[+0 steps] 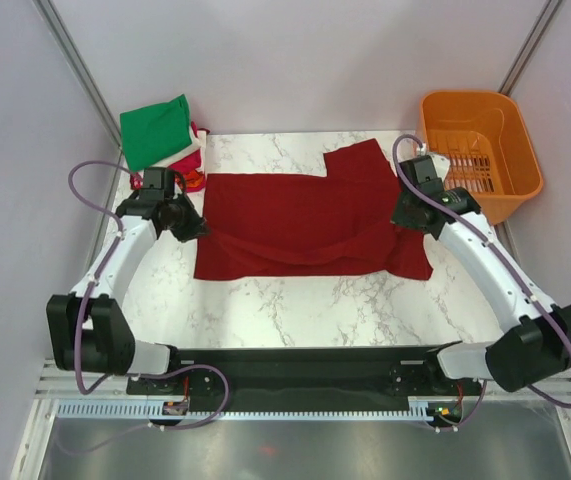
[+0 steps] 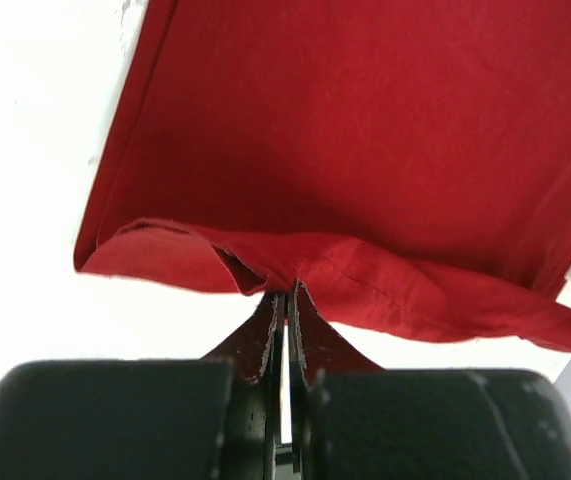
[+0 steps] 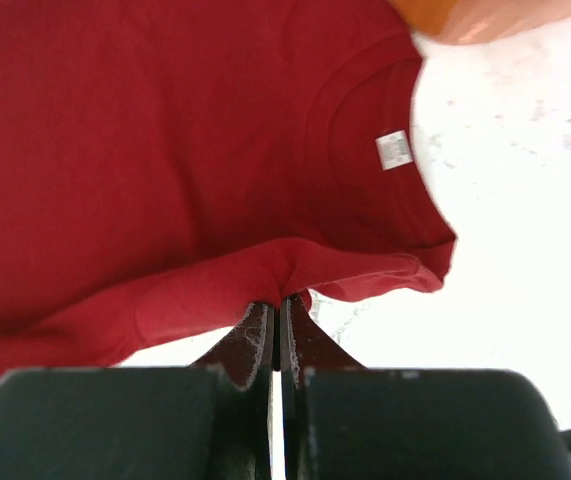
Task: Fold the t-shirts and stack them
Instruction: Fold the tshirt
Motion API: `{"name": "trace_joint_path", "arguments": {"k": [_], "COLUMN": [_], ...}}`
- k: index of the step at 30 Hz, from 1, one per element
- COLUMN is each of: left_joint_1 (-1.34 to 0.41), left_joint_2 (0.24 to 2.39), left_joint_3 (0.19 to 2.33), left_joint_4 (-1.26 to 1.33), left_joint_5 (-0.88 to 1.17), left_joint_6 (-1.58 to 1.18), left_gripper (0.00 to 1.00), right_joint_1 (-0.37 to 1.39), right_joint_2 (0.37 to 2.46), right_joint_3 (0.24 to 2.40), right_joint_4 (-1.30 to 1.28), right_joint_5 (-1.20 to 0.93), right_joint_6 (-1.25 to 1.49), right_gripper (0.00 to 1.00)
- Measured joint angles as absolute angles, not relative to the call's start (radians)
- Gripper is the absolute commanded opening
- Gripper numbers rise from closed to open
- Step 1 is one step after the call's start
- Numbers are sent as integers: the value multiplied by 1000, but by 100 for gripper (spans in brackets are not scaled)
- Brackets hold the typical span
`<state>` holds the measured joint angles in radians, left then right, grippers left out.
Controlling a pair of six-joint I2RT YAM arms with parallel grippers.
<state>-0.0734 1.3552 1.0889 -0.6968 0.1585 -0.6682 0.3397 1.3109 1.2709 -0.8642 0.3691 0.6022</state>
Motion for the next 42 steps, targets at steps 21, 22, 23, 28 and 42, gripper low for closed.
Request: {"name": "trace_joint_path", "arguments": {"k": [21, 22, 23, 28, 42], "left_joint_1": [-65, -62, -59, -41, -37], "left_joint_2": [1879, 1903, 1921, 1938, 1496], "left_joint_3": [1456, 1471, 1483, 1514, 1081], "left_joint_4": [-682, -684, -684, -714, -657], "left_joint_5": [68, 65, 59, 26, 28], "left_joint_6": [-605, -604, -602, -587, -591], "left_gripper": [29, 33, 42, 98, 86], "right_joint_1": [205, 203, 202, 199, 144], "right_joint_2": [1904, 1940, 1966, 2065, 1448], "right_joint_3": [1559, 1594, 1620, 1774, 1153], "right_joint_4": [-772, -773, -773, -803, -751], "right_joint_5": [218, 222, 227, 284, 222], "right_joint_6": [494, 491, 488, 470, 496], "right_gripper": [66, 71, 78, 98, 98]}}
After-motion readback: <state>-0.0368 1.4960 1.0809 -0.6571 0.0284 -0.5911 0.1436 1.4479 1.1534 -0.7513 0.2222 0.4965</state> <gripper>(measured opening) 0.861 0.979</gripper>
